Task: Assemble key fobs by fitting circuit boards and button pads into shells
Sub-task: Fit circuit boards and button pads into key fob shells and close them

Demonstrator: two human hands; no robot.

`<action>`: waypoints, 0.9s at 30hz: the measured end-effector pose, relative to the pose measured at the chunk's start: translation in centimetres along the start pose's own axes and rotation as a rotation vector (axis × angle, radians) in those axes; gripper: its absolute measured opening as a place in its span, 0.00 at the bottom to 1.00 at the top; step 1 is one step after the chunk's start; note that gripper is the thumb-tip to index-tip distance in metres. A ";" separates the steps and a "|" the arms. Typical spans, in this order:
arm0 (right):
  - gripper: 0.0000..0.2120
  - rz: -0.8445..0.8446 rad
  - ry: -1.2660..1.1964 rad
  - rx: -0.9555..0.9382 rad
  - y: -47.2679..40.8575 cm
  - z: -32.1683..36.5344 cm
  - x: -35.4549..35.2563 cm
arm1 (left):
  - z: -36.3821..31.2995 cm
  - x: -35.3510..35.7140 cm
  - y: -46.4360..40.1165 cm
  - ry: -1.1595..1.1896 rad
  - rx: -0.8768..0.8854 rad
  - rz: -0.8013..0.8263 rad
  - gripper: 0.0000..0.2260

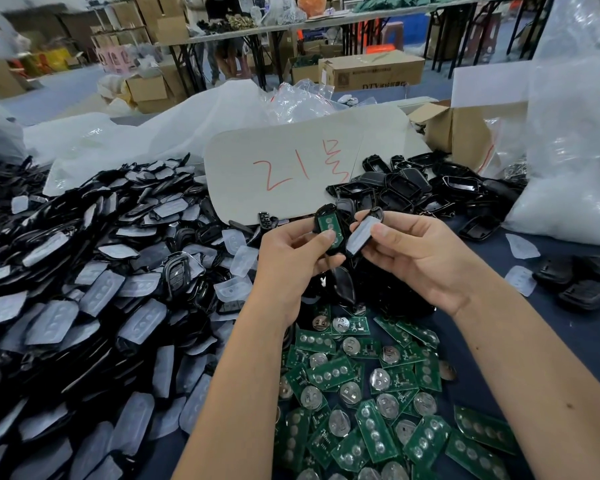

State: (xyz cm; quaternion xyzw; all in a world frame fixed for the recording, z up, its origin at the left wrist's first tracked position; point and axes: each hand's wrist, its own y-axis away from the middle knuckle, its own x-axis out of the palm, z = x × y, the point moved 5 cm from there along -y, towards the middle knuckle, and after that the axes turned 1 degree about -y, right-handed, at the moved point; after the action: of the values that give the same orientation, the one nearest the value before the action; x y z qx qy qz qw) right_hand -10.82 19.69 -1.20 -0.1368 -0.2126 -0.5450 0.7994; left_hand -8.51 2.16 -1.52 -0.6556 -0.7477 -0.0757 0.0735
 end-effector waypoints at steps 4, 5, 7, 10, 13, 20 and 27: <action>0.15 -0.009 0.000 0.000 0.0 0.1 0.0 | -0.2 0.2 0.1 -0.003 0.020 -0.014 0.07; 0.15 -0.015 0.003 -0.001 0.0 0.1 -0.1 | -0.4 0.1 0.2 -0.010 0.029 -0.022 0.07; 0.15 -0.035 0.008 0.001 0.0 0.1 -0.2 | -0.6 0.0 0.3 -0.036 0.057 -0.035 0.06; 0.17 -0.090 0.032 -0.003 -0.1 0.0 -0.5 | -1.1 0.2 0.6 -0.127 0.123 -0.043 0.07; 0.17 -0.138 0.067 -0.024 0.0 0.0 -0.6 | -1.4 0.7 0.8 -0.237 0.197 -0.060 0.05; 0.09 -0.233 0.156 -0.088 0.1 0.0 -0.5 | -1.8 2.4 1.3 -0.449 0.347 -0.009 0.10; 0.21 -0.333 0.289 -0.167 0.3 0.5 -1.0 | -2.0 3.2 1.8 -0.627 0.462 -0.008 0.19</action>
State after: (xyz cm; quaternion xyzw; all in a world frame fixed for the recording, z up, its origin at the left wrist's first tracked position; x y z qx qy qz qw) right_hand -10.95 20.86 -1.30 -0.0862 -0.0697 -0.6991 0.7063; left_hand -7.12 5.05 1.16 -0.6103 -0.7337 0.2985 -0.0130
